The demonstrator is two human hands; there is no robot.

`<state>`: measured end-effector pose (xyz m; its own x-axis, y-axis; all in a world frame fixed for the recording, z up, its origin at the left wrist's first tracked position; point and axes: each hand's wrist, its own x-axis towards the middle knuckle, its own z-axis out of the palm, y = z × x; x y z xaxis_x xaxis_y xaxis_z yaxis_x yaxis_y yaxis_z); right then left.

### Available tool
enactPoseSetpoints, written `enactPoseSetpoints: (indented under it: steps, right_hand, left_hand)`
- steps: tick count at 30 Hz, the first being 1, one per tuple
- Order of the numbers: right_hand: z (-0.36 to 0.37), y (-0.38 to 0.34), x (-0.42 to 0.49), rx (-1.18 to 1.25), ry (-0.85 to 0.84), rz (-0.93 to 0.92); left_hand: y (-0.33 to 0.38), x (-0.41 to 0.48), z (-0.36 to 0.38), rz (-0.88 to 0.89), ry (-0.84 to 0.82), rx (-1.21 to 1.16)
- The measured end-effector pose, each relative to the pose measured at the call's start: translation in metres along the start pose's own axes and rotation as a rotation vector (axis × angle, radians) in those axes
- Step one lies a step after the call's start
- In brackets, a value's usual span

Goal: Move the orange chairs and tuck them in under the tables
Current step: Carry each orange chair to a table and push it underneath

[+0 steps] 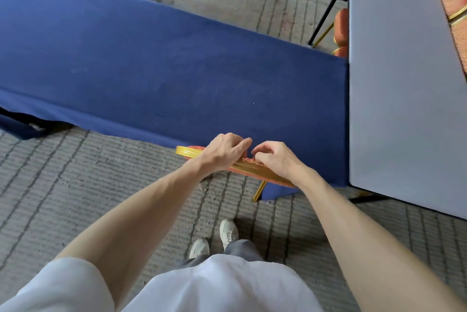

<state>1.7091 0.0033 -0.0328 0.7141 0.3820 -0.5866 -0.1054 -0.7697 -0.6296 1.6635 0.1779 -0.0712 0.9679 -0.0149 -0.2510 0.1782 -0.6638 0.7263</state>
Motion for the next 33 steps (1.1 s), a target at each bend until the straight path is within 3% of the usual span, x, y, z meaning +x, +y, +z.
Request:
enactPoseSetpoints:
  steps: [2, 9, 16, 25, 33]
  right_hand:
    - [-0.005, -0.007, 0.015, -0.004, -0.018, -0.043]
    - [0.005, -0.078, 0.072, -0.071, -0.15, -0.27]
    - [0.077, -0.195, 0.091, -0.161, -0.321, -0.545]
    - [0.247, -0.354, 0.025, -0.233, -0.576, -0.874]
    - [0.444, -0.514, -0.107, -0.254, -0.722, -1.175]
  left_hand:
    - [0.0, -0.002, -0.013, -0.096, 0.063, -0.115]
    - [-0.018, -0.026, -0.078, -0.311, 0.228, -0.153]
    - [-0.049, -0.102, -0.145, -0.516, 0.468, -0.143]
    - [-0.123, -0.283, -0.234, -0.723, 0.936, -0.141]
    - [-0.198, -0.519, -0.341, -0.852, 1.273, -0.034]
